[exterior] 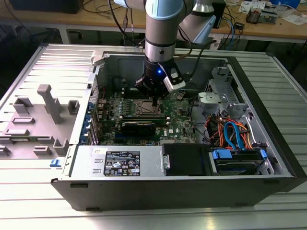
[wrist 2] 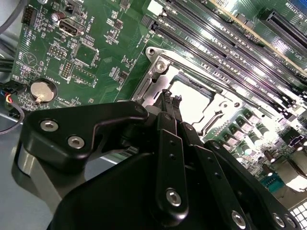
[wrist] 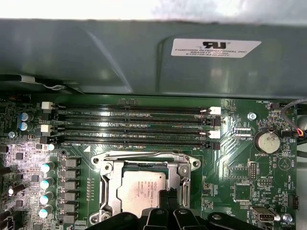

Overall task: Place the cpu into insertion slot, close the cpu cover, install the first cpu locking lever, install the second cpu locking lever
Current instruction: 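Install the second cpu locking lever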

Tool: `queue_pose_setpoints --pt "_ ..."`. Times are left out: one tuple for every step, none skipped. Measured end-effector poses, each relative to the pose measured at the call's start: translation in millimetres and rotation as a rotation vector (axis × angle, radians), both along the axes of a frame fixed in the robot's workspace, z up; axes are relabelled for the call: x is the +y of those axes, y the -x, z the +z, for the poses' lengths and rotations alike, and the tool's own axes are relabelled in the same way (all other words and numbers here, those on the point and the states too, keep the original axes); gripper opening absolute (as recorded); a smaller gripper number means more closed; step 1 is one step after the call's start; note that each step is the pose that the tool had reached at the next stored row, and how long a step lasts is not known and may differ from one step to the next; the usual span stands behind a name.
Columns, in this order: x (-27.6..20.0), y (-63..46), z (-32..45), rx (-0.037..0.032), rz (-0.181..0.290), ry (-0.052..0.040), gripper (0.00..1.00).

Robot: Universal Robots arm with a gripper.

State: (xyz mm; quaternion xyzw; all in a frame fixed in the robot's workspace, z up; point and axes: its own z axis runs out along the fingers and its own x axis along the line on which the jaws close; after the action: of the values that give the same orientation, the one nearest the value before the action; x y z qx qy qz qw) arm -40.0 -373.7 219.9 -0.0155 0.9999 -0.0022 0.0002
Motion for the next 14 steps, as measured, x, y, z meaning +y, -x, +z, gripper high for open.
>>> queue_pose_setpoints --pt "0.0 0.0 0.0 0.0000 0.000 0.0000 0.11" --pt "-0.1 0.0 0.0 0.0000 0.000 0.0000 0.11" --pt "-0.1 0.0 0.0 0.0000 0.000 0.0000 0.11" --pt "-0.1 0.0 0.0 0.0001 0.000 0.0001 0.11" --pt "-0.1 0.0 0.0 0.0000 0.000 0.0001 0.11" --pt "-0.2 0.0 0.0 0.0000 0.000 0.0001 0.11" --pt "-0.2 0.0 0.0 0.0001 0.000 0.0001 0.11" --pt "-0.2 0.0 0.2 0.0000 0.000 0.0001 0.11" --pt "-0.3 0.0 0.8 0.0001 0.000 0.0003 0.11" --pt "-0.2 0.0 1.8 0.0001 0.000 0.0002 0.11" --pt "-0.2 0.0 3.9 0.0001 0.000 0.0002 0.11" --pt "-0.2 0.0 7.4 0.0001 0.000 0.0002 0.11" --pt "-0.5 0.0 8.8 0.0000 0.000 0.0000 0.11" --pt "-1.0 0.0 9.0 0.0000 0.000 0.0000 0.11"
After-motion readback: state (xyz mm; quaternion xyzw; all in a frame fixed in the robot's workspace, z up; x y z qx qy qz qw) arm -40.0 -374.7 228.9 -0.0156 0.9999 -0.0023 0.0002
